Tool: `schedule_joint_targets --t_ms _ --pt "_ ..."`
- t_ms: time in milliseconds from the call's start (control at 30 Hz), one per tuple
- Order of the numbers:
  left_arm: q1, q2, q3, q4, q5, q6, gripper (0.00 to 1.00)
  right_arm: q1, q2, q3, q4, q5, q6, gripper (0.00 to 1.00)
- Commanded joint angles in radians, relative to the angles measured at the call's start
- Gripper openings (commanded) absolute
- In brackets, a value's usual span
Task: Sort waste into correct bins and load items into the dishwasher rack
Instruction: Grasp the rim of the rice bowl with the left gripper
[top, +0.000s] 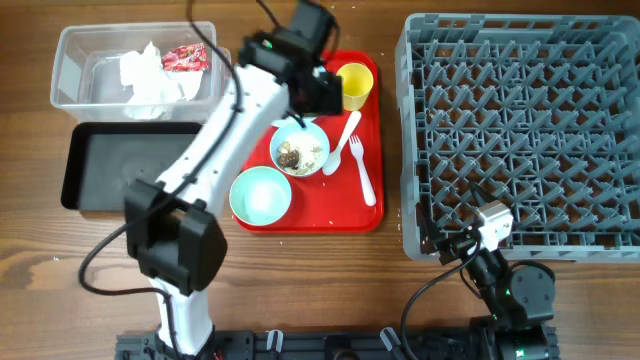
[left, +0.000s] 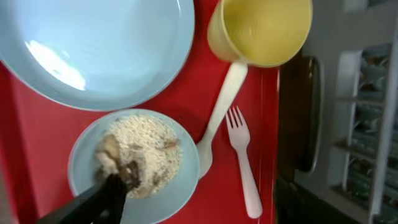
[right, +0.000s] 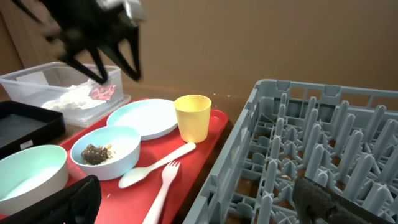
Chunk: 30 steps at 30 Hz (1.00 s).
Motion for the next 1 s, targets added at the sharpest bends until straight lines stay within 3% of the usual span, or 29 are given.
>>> schedule_joint_targets --t_ms 0,167,333,500,767,967 --pt "-0.040 0.006 -0.152 0.119 0.001 -0.045 0.76 0.006 -0.006 -0.001 0.003 -0.017 -0.017 1.00" --pt "-0.058 0.059 -0.250 0.236 0.000 -0.045 0.70 0.006 -0.006 -0.001 0.003 -0.017 -0.016 1.00" --pt "-0.060 0.113 -0.254 0.264 0.000 -0.046 0.57 0.006 -0.006 -0.001 0.003 -0.017 -0.016 1.00" --pt "-0.060 0.118 -0.254 0.283 0.000 -0.046 0.36 0.006 -0.006 -0.001 0.003 -0.017 -0.017 1.00" --pt "-0.064 0.120 -0.308 0.347 0.000 -0.047 0.28 0.006 -0.006 -0.001 0.003 -0.017 -0.016 1.00" --pt "-0.065 0.122 -0.308 0.351 0.000 -0.051 0.17 0.006 -0.006 -0.001 0.003 -0.017 -0.017 1.00"
